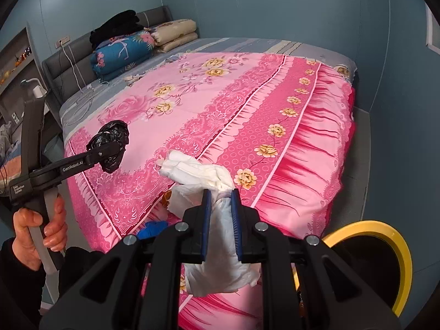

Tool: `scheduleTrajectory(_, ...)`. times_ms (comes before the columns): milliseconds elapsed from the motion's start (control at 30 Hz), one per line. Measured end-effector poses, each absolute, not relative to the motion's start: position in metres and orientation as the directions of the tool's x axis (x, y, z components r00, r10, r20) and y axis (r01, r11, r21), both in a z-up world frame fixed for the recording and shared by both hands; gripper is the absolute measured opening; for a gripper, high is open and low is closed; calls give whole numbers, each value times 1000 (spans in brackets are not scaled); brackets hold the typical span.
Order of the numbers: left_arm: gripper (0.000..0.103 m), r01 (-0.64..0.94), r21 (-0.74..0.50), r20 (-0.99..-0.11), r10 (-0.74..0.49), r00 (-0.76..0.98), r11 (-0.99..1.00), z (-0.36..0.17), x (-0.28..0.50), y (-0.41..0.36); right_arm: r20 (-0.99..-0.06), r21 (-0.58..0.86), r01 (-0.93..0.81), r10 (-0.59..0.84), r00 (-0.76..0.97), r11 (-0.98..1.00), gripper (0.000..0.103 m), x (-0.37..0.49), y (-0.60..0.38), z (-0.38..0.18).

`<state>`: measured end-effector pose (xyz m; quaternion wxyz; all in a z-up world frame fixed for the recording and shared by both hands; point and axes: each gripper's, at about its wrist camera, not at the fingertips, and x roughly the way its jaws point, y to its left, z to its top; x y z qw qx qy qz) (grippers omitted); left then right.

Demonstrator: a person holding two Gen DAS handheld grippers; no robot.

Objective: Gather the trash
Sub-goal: 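Lift the black bag and white tissue with both tools toward the yellow bin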

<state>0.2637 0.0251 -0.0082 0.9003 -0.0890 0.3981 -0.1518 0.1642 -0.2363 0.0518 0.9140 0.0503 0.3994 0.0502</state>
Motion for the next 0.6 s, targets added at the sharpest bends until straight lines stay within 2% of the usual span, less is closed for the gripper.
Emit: scheduleTrajectory(600, 41, 353, -270, -644, -441, 625, 896, 30, 220, -47, -647, 164, 63, 59, 760, 984, 14, 104, -305, 92)
